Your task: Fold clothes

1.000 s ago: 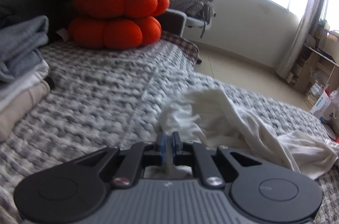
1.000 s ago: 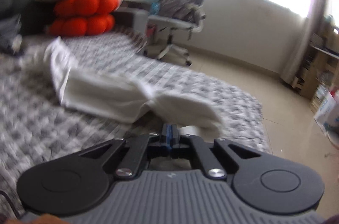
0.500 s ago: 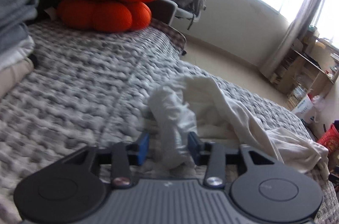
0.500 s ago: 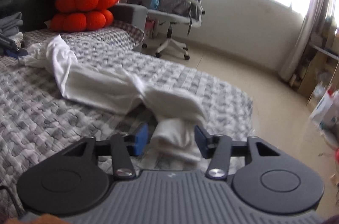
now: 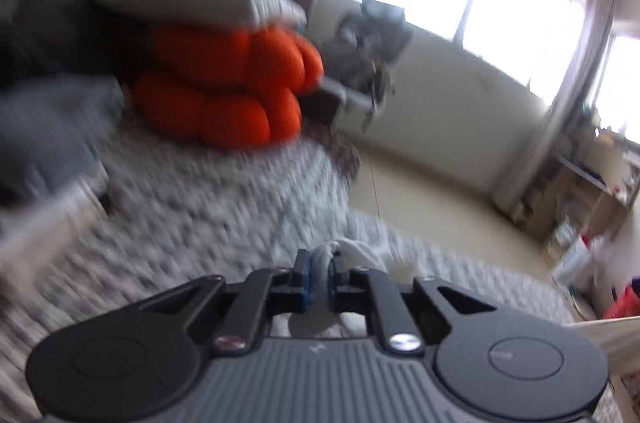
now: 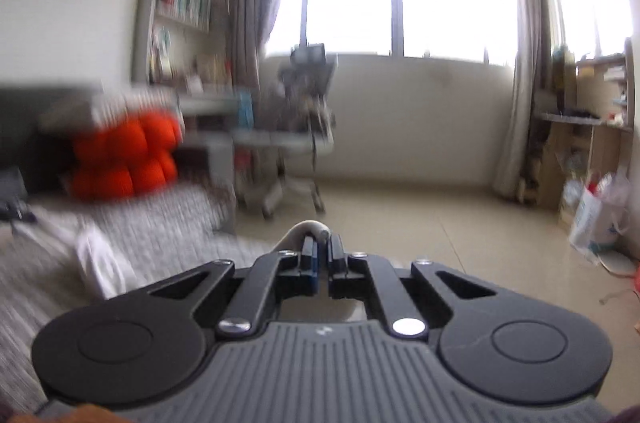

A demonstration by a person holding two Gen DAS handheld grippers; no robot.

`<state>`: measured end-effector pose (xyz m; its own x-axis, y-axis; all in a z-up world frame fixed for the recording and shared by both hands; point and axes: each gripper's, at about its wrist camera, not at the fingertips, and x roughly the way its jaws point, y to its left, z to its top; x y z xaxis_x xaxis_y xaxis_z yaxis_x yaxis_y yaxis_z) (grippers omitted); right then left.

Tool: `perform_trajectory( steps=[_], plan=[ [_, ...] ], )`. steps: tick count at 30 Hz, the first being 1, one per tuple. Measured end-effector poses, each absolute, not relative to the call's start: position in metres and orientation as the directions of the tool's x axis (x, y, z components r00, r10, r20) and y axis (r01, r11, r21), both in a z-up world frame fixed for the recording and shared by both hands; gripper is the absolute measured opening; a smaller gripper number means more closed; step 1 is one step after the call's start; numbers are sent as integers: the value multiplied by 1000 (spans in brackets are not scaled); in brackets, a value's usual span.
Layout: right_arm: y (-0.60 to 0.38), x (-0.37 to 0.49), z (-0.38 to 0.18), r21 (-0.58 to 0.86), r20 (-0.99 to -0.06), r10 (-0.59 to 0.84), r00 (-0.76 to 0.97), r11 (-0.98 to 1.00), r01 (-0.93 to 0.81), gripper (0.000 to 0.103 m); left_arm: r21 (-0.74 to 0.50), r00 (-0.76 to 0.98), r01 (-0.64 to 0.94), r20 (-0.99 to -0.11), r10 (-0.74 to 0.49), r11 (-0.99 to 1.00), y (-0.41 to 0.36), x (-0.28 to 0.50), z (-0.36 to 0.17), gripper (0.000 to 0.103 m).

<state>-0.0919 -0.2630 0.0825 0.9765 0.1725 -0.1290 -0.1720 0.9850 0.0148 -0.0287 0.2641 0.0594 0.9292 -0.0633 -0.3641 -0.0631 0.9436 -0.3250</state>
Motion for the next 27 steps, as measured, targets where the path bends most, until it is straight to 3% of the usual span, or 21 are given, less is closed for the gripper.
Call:
perform_trajectory(
  steps=[4, 6, 8, 11, 13, 15, 17, 19, 20, 23, 27],
  plan=[
    [-280, -105, 112, 105, -57, 184, 981, 979, -177, 5, -305, 964, -71, -265, -13, 950, 280, -57, 96, 8],
    [-288, -93, 111, 162, -92, 175, 980, 974, -159, 5, -292, 967, -79, -255, 2, 953, 285, -62, 102, 9],
    [-294, -65, 92, 213, -205, 160, 966, 970, -116, 5, -282, 954, -94, -298, 6, 955, 287, -56, 93, 9],
    [-289, -19, 39, 192, -454, 100, 885, 981, -12, 5, -254, 921, -144, -388, 36, 957, 289, -42, 68, 9],
    [-284, -2, -1, 115, -565, 28, 825, 992, 46, 5, -263, 904, -156, -427, 30, 952, 293, -38, 55, 9],
    [-282, 1, -27, 93, -613, 8, 790, 994, 61, 5, -277, 892, -157, -451, 16, 948, 297, -37, 45, 9],
    [-277, -3, -38, 36, -612, -25, 790, 998, 60, 15, -257, 891, -154, -453, 22, 954, 296, -36, 41, 9],
    [-273, -10, -33, -56, -583, -83, 808, 996, 62, 39, -251, 895, -140, -445, 14, 958, 293, -34, 44, 9],
    [-271, -14, -29, -91, -557, -102, 824, 994, 62, 44, -254, 898, -135, -440, 10, 958, 291, -34, 46, 9],
    [-253, -30, -15, -187, -459, -84, 885, 982, -4, 47, -265, 904, -137, -428, 10, 954, 286, -33, 52, 9],
    [-210, -59, -19, -338, -411, 122, 904, 900, -275, 47, -296, 917, -139, -399, 10, 945, 279, -34, 63, 9]
  ],
)
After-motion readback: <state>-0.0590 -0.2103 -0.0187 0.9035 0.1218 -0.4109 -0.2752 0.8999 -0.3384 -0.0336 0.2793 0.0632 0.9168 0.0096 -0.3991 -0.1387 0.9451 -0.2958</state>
